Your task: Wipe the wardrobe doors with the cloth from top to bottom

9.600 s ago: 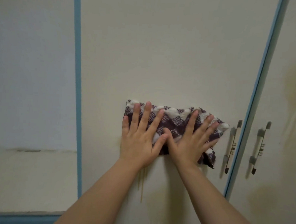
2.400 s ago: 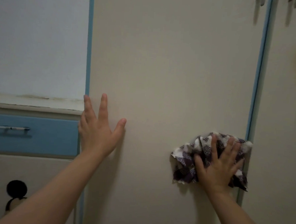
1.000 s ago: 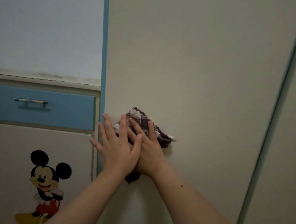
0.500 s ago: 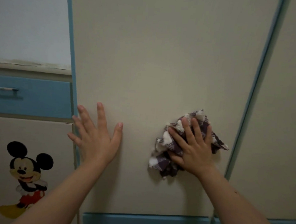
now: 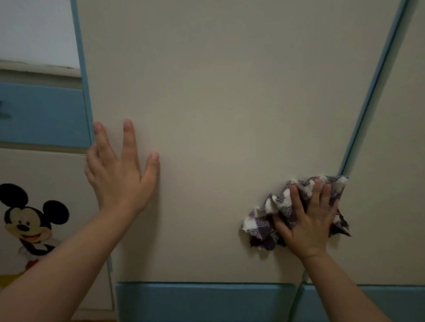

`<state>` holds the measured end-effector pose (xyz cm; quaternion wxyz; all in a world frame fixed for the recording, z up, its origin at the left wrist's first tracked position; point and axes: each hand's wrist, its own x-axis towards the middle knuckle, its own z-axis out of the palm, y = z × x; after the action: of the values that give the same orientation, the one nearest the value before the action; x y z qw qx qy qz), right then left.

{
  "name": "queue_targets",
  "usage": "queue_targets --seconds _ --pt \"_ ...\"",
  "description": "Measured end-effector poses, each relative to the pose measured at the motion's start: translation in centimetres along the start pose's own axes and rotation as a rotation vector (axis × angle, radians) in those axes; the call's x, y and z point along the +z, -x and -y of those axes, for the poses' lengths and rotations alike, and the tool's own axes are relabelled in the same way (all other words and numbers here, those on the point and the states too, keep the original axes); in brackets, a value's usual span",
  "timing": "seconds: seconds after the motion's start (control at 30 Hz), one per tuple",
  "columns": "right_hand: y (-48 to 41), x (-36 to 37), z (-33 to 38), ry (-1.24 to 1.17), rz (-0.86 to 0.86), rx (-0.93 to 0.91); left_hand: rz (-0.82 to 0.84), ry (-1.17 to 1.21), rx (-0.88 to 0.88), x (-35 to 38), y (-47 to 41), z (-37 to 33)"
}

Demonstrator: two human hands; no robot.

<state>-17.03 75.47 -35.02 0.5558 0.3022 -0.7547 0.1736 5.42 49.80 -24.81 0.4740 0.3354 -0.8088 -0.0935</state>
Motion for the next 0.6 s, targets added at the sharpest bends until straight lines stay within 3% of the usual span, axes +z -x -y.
queue_targets --seconds 0.3,0.6 --pt "4.2 1.0 2.0 -0.003 0.11 0.06 0.073 0.236 -0.007 0.1 3.1 3.3" --pt "2.7 2.1 12.1 -0.024 0.067 -0.081 0.028 0.706 -0.025 -1.2 3.2 4.9"
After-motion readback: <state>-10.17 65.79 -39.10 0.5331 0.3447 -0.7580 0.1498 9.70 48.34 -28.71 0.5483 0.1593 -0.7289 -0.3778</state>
